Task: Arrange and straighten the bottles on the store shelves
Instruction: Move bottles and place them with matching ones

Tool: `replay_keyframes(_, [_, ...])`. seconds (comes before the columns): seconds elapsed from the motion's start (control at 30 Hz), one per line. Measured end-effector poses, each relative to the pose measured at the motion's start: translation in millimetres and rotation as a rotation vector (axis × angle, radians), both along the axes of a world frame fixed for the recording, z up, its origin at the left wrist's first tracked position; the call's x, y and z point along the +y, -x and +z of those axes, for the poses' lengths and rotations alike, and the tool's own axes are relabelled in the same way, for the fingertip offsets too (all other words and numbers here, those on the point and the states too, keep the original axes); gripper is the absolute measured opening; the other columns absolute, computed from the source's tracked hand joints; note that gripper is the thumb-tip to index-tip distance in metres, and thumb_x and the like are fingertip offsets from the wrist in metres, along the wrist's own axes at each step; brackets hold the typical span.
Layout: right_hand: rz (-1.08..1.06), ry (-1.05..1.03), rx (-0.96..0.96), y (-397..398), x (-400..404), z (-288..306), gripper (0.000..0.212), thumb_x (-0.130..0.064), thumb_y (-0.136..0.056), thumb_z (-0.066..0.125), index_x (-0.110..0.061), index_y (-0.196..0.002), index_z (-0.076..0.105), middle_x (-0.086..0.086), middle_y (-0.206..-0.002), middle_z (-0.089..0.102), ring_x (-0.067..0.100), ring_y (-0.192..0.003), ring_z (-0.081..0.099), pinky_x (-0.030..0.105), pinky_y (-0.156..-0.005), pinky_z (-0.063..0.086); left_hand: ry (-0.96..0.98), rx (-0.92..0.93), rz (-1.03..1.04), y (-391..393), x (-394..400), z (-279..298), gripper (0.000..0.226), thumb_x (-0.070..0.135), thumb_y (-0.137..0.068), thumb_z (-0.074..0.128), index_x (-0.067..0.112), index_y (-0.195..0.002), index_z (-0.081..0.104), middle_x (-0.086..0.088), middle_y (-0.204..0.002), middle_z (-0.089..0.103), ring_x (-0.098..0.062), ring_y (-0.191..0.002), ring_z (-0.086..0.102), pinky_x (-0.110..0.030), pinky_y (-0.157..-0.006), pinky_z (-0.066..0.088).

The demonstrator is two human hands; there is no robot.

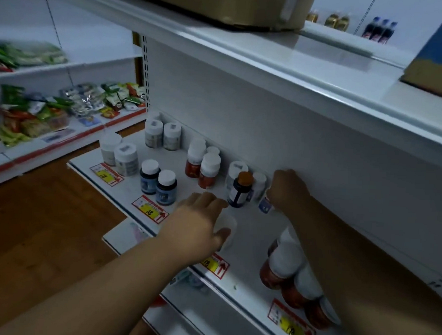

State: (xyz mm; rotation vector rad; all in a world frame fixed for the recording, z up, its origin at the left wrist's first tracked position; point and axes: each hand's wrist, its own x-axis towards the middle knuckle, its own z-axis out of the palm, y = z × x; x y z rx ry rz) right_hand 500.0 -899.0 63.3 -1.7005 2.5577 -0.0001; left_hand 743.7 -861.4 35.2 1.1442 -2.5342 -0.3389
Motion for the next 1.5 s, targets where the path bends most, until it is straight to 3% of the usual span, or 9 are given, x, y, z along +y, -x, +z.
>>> replay_keyframes(0.17, [0.044,0.057,-0.070,-2,-1,-8,0.013,-0.012,-0.083,0.063,-0.008,-0.083,0.051,0.016,-0.098,0.055,0.028,-0.085,0.054,0.027,-0.062,0.037,0.057,-0.173,-0.173,0,-31,-9,0.073,0.064,-0.078,0.053,0.022,-0.138,0.047,-0.003,-0.131,0.053,-0.029,-0.119,0.050,-0.041,-0.097,0.042])
replay_keyframes(0.27, [0.073,0.133,-0.225,-18,24,2,0.021,-0.010,-0.080,0.065,-0.004,-0.097,0.054,0.010,-0.089,0.054,0.024,-0.080,0.053,0.026,-0.055,0.031,0.065,-0.282,-0.326,6,-45,-10,0.078,0.062,-0.084,0.055,0.028,-0.148,0.027,0.000,-0.145,0.037,-0.026,-0.130,0.035,-0.039,-0.106,0.029])
replay_keyframes(0.4, [0.081,0.146,-0.291,-60,69,16,0.027,-0.009,-0.084,0.062,-0.004,-0.109,0.053,0.007,-0.094,0.056,0.016,-0.079,0.046,0.025,-0.052,0.023,0.065,-0.362,-0.489,16,-58,-11,0.079,0.059,-0.085,0.057,0.028,-0.149,0.022,-0.002,-0.147,0.037,-0.026,-0.129,0.037,-0.038,-0.104,0.030])
replay_keyframes(0.53, [-0.078,0.080,-0.253,-94,96,7,0.036,-0.009,-0.083,0.061,-0.011,-0.117,0.049,0.008,-0.108,0.054,0.019,-0.087,0.046,0.028,-0.064,0.025,0.124,-0.421,-0.617,22,-62,-18,0.070,0.055,-0.087,0.054,0.025,-0.144,0.027,-0.004,-0.131,0.051,-0.028,-0.116,0.047,-0.038,-0.091,0.033])
replay_keyframes(0.67, [-0.199,-0.042,-0.303,-119,100,-8,0.046,-0.008,-0.082,0.062,-0.015,-0.125,0.045,0.009,-0.121,0.051,0.024,-0.104,0.052,0.027,-0.072,0.035,0.188,-0.388,-0.632,21,-65,-21,0.060,0.055,-0.087,0.054,0.021,-0.134,0.035,-0.005,-0.119,0.055,-0.028,-0.107,0.051,-0.039,-0.083,0.033])
replay_keyframes(0.93, [-0.236,-0.026,-0.263,-122,91,-15,0.051,-0.013,-0.083,0.064,-0.018,-0.130,0.043,0.008,-0.124,0.050,0.025,-0.107,0.053,0.028,-0.075,0.038,0.236,-0.318,-0.640,17,-70,-27,0.051,0.056,-0.086,0.052,0.021,-0.122,0.041,-0.003,-0.115,0.057,-0.027,-0.102,0.053,-0.037,-0.080,0.033])
replay_keyframes(1.13, [-0.167,0.272,-0.280,-94,67,2,0.035,-0.024,-0.094,0.052,-0.014,-0.128,0.050,0.012,-0.120,0.052,0.026,-0.107,0.053,0.026,-0.079,0.036,0.248,-0.257,-0.612,16,-68,-29,0.054,0.055,-0.085,0.052,0.022,-0.126,0.041,-0.001,-0.111,0.057,-0.025,-0.101,0.051,-0.037,-0.079,0.031])
replay_keyframes(1.27, [-0.145,0.227,-0.250,-51,13,5,0.042,-0.018,-0.096,0.048,-0.010,-0.137,0.046,0.016,-0.132,0.046,0.031,-0.118,0.050,0.030,-0.093,0.039,0.219,-0.256,-0.599,17,-68,-27,0.057,0.056,-0.086,0.051,0.022,-0.129,0.038,-0.001,-0.113,0.055,-0.025,-0.101,0.049,-0.037,-0.081,0.031])
replay_keyframes(1.5, [-0.043,0.064,-0.106,-33,-32,-17,0.020,-0.012,-0.093,0.048,-0.007,-0.111,0.057,0.018,-0.120,0.049,0.033,-0.100,0.053,0.035,-0.083,0.044,0.222,-0.265,-0.604,15,-67,-26,0.057,0.053,-0.084,0.053,0.019,-0.129,0.041,-0.002,-0.114,0.056,-0.026,-0.100,0.050,-0.038,-0.082,0.035])
